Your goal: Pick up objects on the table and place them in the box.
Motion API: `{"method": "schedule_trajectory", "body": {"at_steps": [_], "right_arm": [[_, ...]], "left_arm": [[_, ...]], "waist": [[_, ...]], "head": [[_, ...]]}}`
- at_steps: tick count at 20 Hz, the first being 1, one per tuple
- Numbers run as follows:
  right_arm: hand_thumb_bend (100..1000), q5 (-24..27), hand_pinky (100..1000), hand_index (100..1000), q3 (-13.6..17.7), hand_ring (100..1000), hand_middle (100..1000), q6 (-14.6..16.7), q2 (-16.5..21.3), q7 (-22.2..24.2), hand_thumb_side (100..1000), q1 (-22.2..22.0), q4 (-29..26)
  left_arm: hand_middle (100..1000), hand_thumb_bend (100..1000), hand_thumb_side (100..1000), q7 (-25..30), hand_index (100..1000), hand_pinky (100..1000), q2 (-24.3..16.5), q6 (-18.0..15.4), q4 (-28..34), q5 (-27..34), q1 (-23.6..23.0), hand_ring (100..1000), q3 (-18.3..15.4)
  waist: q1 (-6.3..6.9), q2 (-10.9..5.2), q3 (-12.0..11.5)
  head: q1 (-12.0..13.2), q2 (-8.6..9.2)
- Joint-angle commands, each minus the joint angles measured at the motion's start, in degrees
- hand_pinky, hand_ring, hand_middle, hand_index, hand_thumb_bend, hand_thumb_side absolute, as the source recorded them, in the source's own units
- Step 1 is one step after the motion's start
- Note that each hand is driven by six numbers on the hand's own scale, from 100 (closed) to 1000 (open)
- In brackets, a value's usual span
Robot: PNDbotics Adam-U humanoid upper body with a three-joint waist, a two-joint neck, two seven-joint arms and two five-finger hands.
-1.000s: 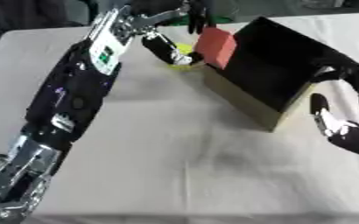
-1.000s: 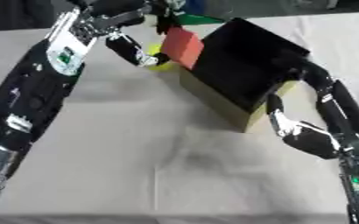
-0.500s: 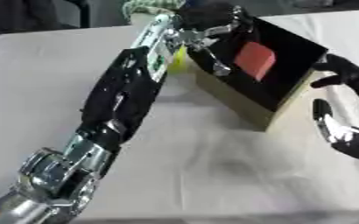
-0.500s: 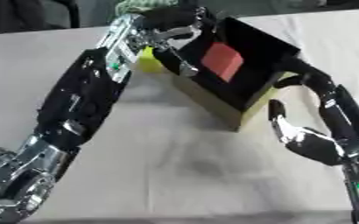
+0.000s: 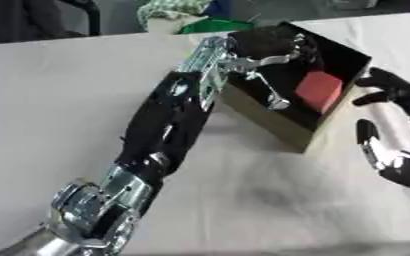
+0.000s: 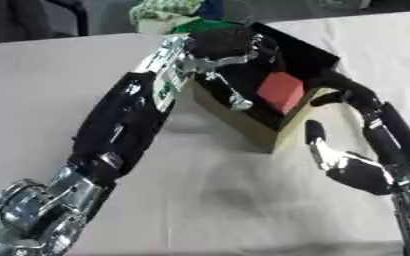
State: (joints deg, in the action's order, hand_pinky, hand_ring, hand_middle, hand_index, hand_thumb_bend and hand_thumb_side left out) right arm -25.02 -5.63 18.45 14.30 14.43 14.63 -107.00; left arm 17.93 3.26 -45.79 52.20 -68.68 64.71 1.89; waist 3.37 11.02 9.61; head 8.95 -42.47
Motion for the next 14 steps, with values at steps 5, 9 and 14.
{"method": "schedule_trajectory", "body": {"at_steps": [5,9,14], "right_arm": [[100,0.64,990,1000,0.30,725,838,0.08,0.11,0.15,554,0.55,-0.40],[100,0.67,991,1000,0.40,724,837,0.02,0.04,0.10,555,0.42,-0.33],[100,0.64,992,1000,0.57,723,837,-0.07,0.06,0.09,557,0.01,-0.06]], "left_arm": [[744,469,355,5.17,863,744,-0.92,-2.66,2.25,0.33,1.94,670,-0.90],[748,480,356,6.23,869,747,-1.84,-2.22,2.63,-0.15,2.16,672,-1.60],[744,472,337,6.30,870,749,-5.85,0.99,3.73,2.06,3.78,669,-4.40]], "waist": [[-0.53,-1.06,0.12],[-0.55,-1.21,-0.11],[-0.41,-1.56,-0.91]], "head": [[0.06,0.53],[-0.09,0.46],[-0.44,0.10]]}}
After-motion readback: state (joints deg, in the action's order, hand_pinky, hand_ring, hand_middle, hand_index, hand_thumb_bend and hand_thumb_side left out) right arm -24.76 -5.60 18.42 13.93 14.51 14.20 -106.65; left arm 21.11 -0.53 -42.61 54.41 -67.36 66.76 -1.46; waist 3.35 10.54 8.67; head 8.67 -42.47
